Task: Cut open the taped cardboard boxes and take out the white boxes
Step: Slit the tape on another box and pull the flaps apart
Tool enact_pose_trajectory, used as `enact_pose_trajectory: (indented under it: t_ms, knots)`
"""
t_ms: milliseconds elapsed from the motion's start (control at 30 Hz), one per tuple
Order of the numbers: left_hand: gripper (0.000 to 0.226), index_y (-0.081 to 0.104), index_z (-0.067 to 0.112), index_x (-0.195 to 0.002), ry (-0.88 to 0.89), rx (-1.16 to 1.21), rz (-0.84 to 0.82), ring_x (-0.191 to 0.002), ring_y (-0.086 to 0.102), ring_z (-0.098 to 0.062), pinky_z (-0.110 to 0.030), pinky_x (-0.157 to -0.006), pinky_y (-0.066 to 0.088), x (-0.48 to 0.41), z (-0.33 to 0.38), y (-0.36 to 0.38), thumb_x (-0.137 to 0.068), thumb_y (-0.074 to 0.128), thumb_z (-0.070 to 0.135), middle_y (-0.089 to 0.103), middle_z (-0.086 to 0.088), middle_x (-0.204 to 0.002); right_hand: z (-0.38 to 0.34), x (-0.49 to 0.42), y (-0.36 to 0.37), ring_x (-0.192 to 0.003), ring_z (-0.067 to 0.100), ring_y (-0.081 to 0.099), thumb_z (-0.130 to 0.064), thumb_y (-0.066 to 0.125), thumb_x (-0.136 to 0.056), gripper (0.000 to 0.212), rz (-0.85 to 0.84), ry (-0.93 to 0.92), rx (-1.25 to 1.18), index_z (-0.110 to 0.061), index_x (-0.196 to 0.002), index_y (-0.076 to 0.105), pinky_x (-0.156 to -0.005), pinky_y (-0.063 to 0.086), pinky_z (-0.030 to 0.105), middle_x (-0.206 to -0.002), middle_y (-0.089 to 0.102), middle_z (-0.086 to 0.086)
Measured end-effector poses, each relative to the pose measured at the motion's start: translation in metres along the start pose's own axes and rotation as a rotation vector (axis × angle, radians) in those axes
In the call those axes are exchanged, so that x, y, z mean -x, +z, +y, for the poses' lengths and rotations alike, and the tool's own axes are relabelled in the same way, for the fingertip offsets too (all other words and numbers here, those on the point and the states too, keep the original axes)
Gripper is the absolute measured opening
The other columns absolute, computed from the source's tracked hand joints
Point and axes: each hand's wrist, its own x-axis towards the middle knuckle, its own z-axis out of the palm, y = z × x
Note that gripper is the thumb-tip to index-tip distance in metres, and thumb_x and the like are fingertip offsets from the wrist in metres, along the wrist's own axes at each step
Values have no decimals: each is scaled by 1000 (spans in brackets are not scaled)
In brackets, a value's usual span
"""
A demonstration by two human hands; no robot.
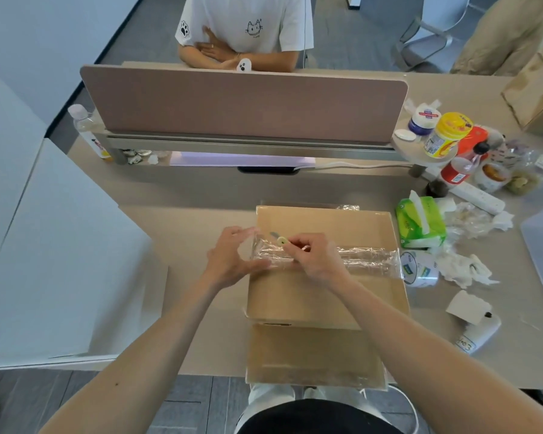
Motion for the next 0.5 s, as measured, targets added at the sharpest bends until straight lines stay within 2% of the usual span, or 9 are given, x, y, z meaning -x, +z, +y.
enact_pose_trajectory:
  t_ms: [67, 133, 200, 267, 367, 500]
  knots:
    - [89, 36, 56, -143, 11, -74, -135, -141, 31, -12, -48, -114, 24, -2, -8, 2, -65, 75, 73, 28, 7, -154, 3, -8, -1, -70, 5, 59, -23, 72, -88, 11, -34, -144, 259, -14, -90, 78, -67, 44, 15, -82, 72, -2]
    - [92, 29, 61, -143, -5, -55, -176, -146, 24, -11, -45, -113, 16, -3, -11, 1, -64, 73, 76, 20, 10, -160, 5, -13, 4, -76, 14, 61, -19, 70, -86, 10, -87, -198, 364, -13, -89, 78, -73, 48, 26, -85, 72, 2]
    - [97, 29, 64, -142, -18, -63, -172, -148, 21, -12, -45, -113, 12, -3, -11, -1, -55, 67, 82, 20, 12, -161, 4, -17, 10, -76, 19, 62, -18, 68, -86, 11, -144, -227, 447, -12, -86, 77, -73, 49, 33, -83, 70, 3]
    - [99, 29, 64, -142, -30, -93, -162, -148, 20, -13, -51, -116, 9, -3, -9, -3, -52, 67, 84, 20, 12, -162, 4, -21, 17, -72, 19, 58, -18, 67, -86, 12, -186, -287, 512, -11, -84, 76, -69, 48, 34, -79, 66, 0]
    - [94, 29, 66, -140, -39, -124, -147, -149, 19, -12, -58, -116, 4, -1, -6, -6, -59, 73, 77, 22, 12, -161, 3, -27, 23, -67, 16, 55, -17, 68, -87, 11, -203, -360, 544, -10, -83, 76, -67, 49, 35, -78, 63, 0]
    - [93, 25, 68, -141, -40, -97, -161, -149, 19, -11, -58, -116, 4, -2, -9, -4, -62, 73, 76, 24, 11, -161, 3, -30, 21, -66, 18, 59, -15, 70, -87, 10, -202, -412, 532, -9, -85, 78, -64, 50, 34, -78, 66, 3]
